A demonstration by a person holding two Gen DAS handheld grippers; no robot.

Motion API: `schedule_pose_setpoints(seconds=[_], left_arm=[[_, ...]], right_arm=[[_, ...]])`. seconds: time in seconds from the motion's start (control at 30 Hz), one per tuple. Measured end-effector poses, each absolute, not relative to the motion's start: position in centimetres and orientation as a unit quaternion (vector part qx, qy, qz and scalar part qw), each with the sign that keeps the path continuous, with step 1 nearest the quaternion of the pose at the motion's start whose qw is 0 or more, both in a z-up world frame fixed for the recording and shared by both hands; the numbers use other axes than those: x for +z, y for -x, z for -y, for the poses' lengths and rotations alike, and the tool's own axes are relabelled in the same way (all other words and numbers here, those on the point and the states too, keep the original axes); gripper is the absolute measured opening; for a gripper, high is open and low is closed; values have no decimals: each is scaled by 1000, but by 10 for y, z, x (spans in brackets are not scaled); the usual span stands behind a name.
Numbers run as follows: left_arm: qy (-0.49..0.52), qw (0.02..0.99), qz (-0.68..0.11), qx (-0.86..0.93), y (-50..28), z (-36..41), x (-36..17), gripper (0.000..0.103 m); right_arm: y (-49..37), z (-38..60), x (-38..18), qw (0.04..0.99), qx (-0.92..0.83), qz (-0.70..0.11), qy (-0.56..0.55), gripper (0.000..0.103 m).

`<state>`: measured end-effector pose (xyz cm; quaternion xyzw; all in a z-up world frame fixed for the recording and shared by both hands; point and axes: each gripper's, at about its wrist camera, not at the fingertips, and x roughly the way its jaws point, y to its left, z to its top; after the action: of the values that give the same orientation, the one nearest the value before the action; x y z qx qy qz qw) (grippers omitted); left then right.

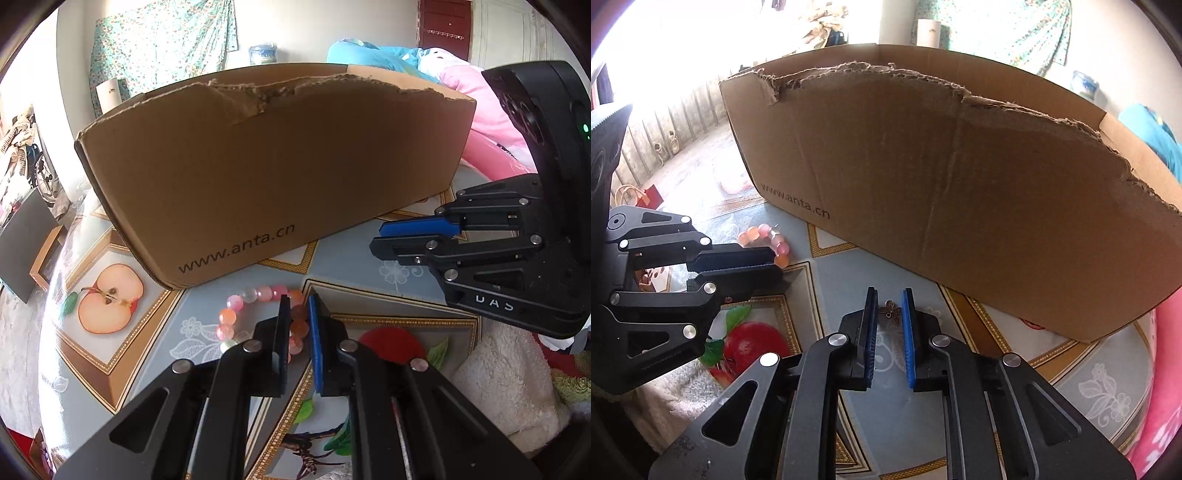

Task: Organize jewelry
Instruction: 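Lower the right gripper onto the small gold charm while the left gripper reaches the pink bead bracelet, then close the left gripper on the pink bead bracelet while the right gripper holds the charm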

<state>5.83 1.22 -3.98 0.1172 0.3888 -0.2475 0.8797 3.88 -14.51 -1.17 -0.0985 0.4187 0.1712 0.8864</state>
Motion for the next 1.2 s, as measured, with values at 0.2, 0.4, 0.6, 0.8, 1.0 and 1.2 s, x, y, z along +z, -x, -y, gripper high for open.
schedule_pose_setpoints(seconds=[0.2,0.4,0.6,0.8,1.0,1.2], left_arm=[[-118,880,-388,-248,-56,-14,-41,9],[-116,880,-388,-247,-55,-15,-40,9],[-90,872,-404,-261,-59,-20,-38,10],[-119,868,-407,-257,-55,-13,-36,15],[-132,866,-414,-245,-55,-11,-37,24],[-147,863,-417,-245,-55,-9,-36,15]], right_arm=[[-34,159,-10,888,168,-422,70,11],[-26,166,-1,892,166,-418,37,11],[-18,174,2,893,163,-418,18,11],[-26,175,4,893,164,-420,10,11],[-15,185,5,893,169,-416,-1,11],[-14,217,6,893,171,-416,-19,11]])
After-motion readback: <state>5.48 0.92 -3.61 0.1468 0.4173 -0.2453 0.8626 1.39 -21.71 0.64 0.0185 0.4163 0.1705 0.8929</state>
